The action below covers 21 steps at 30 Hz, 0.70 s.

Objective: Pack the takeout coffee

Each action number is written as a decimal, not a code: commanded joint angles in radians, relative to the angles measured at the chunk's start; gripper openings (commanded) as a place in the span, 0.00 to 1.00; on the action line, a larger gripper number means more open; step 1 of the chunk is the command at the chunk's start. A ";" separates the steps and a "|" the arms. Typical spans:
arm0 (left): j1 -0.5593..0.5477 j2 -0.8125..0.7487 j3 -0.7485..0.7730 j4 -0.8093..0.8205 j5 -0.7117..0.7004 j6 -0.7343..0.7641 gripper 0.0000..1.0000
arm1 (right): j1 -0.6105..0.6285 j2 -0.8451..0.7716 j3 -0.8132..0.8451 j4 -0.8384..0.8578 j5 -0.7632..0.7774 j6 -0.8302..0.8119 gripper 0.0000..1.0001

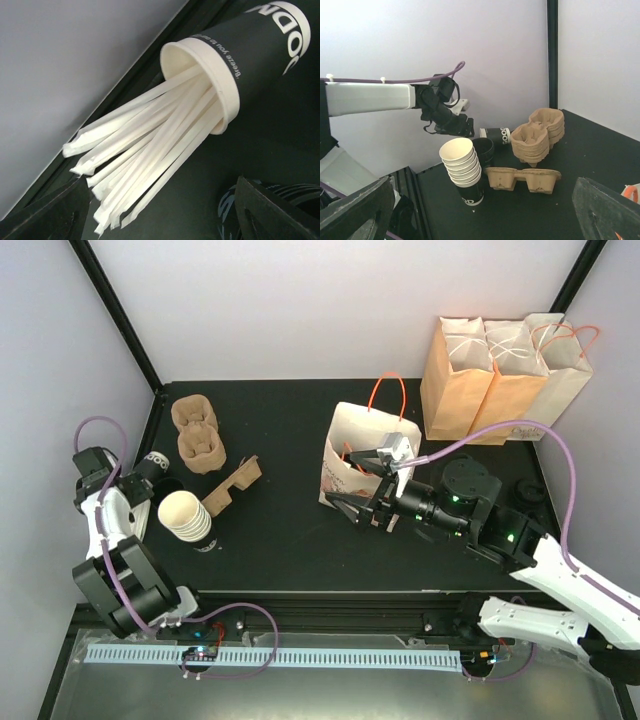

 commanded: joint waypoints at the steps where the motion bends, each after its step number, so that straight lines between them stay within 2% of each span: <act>1: 0.007 0.067 0.070 0.052 0.086 -0.022 0.79 | 0.001 -0.017 -0.023 0.011 -0.006 -0.020 1.00; 4: 0.007 0.119 0.116 0.055 0.164 -0.108 0.80 | 0.000 -0.026 -0.035 0.023 -0.010 -0.021 1.00; 7: 0.008 0.157 0.122 0.112 0.249 -0.208 0.86 | 0.000 -0.029 -0.039 0.027 -0.012 -0.024 1.00; 12: 0.013 0.204 0.101 0.223 0.311 -0.300 0.84 | 0.001 -0.024 -0.037 0.023 -0.003 -0.034 1.00; 17: 0.014 0.235 0.064 0.355 0.348 -0.349 0.73 | 0.001 -0.015 -0.036 0.019 0.010 -0.047 1.00; 21: 0.014 0.288 0.072 0.400 0.368 -0.382 0.73 | 0.001 -0.002 -0.037 0.019 0.019 -0.055 1.00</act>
